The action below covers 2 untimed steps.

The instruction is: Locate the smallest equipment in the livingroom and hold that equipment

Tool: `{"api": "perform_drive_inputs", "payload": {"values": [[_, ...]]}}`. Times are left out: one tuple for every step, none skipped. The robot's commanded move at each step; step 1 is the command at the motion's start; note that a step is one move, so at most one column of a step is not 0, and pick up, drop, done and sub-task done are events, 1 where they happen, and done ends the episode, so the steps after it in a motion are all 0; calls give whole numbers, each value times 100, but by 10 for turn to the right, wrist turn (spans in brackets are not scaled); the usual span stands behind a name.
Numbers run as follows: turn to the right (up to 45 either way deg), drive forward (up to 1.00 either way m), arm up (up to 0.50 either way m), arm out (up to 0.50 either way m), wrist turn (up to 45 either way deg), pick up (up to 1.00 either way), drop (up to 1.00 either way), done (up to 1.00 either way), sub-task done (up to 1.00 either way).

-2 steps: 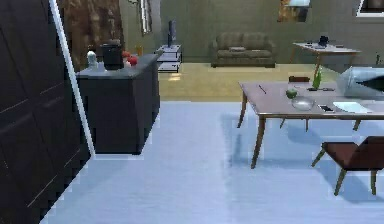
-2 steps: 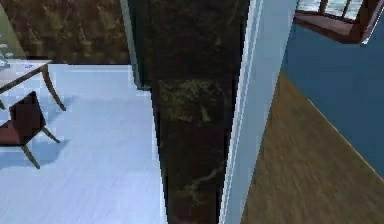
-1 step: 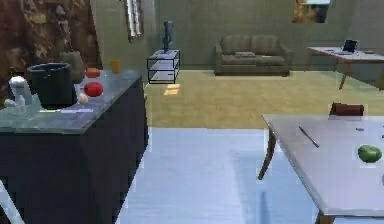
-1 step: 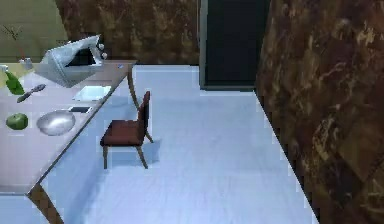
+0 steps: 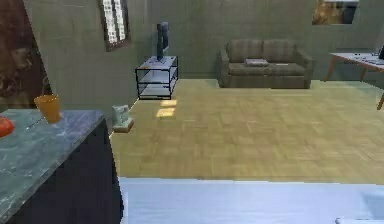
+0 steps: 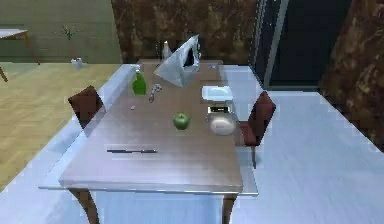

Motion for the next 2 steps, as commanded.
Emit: {"api": "perform_drive_inputs", "payload": {"values": [[0,100,0,0,0,0,0,0,0],[30,0,0,0,0,0,0,0,0]]}}
